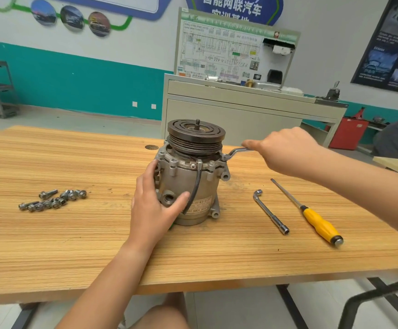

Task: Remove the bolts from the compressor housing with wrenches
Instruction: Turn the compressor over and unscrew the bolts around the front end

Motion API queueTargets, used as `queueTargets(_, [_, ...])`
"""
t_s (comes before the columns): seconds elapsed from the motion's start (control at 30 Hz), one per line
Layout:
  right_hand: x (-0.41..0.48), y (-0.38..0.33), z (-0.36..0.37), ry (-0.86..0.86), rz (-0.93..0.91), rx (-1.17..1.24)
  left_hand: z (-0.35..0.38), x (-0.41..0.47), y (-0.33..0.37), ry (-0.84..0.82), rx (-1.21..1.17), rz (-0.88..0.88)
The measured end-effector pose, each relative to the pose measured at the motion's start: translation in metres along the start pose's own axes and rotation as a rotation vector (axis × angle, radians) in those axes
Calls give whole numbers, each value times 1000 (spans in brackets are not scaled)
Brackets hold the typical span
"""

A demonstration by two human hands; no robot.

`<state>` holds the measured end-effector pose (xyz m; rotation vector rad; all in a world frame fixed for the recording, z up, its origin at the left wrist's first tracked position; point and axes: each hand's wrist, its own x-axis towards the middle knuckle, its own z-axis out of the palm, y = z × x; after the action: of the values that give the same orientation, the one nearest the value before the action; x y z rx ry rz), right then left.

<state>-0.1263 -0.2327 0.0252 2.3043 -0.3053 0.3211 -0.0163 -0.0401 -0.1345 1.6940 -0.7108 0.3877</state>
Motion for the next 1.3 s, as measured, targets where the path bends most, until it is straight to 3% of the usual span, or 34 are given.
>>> queueTargets(0.1, [23, -9, 26, 24, 4, 91, 1, 1, 2, 6, 33, -7])
queueTargets(0.3, [49, -31, 41, 230, -20, 400, 2, 1, 0, 19, 53, 18])
queueTargets(0.47, [5, -10, 23, 533, 313, 923, 4, 2, -2, 26, 67, 40])
queueTargets(0.53, [-27, -12, 8, 616, 257, 819, 4, 2, -3, 30, 66, 46])
queueTargets(0.6, [-56, -18, -4, 508, 181, 622, 4, 2, -2, 27, 67, 50])
queueTargets(0.73, [-67, -32, -16, 10, 221, 401, 4, 2, -2, 21, 70, 54])
queueTargets(0.87, [-53, -39, -25, -48, 192, 369, 4, 2, -2, 22, 65, 55])
queueTargets(1.07, [-46, -54, -45, -137, 41, 106, 5, 2, -4, 16, 66, 66])
queueTargets(1.3, [-41, -47, -52, -195, -10, -60, 6, 2, -4, 20, 61, 73])
